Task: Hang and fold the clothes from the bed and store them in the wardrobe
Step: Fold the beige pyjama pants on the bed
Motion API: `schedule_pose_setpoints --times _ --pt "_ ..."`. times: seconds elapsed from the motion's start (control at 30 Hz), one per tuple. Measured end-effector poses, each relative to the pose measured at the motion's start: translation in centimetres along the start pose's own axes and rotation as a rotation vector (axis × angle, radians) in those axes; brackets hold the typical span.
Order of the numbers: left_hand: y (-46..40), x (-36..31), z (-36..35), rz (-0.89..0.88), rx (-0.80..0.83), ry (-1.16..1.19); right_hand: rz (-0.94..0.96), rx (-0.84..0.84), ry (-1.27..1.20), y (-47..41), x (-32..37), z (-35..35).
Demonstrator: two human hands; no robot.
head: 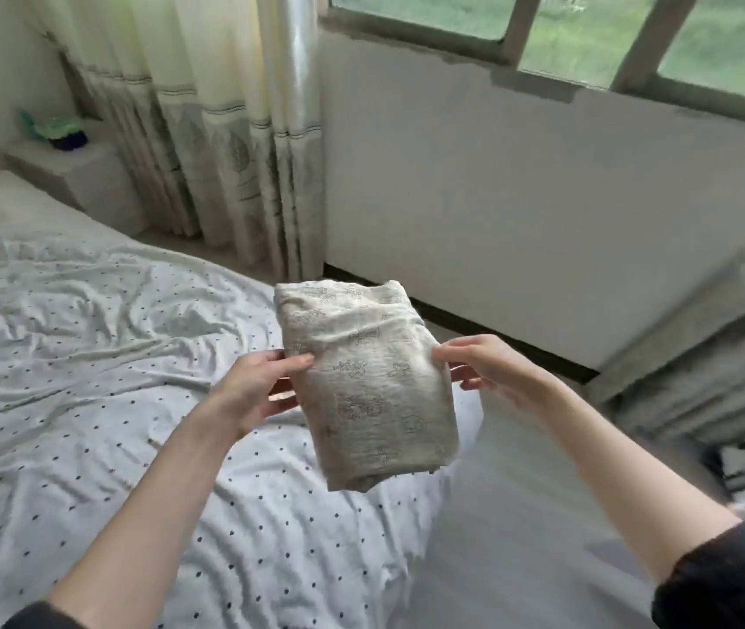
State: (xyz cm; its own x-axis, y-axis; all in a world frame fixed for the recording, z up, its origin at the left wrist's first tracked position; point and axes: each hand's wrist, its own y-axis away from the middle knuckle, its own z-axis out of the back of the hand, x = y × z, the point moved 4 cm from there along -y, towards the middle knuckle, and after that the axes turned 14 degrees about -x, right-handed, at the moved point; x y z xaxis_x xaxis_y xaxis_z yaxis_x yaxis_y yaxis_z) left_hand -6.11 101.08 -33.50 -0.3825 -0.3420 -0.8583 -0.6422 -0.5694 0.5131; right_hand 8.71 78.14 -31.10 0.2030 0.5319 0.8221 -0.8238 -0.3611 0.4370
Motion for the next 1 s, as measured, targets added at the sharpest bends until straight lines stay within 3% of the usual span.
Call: schedule_pose_setpoints --times 0.23,0.53,0.73,1.0 --pt "6.2 -0.2 -16.1 -0.001 0.378 -0.198 -0.102 -0.389 -0.179 11.8 -8.1 14.3" --pt "22.4 0.7 -40.1 -0.113 0.914 -0.414 -0.207 -0.887 -0.346 31.6 -17.7 31.5" --pt "34.6 -0.1 -52.2 -0.218 1.135 -0.452 -0.199 -1.156 -0.338 43.0 -19.6 41.5" --pt "51.4 -4.5 -65.8 -0.357 1.422 -0.337 -0.11 -1.543 -0.31 57.1 -18.2 53.4"
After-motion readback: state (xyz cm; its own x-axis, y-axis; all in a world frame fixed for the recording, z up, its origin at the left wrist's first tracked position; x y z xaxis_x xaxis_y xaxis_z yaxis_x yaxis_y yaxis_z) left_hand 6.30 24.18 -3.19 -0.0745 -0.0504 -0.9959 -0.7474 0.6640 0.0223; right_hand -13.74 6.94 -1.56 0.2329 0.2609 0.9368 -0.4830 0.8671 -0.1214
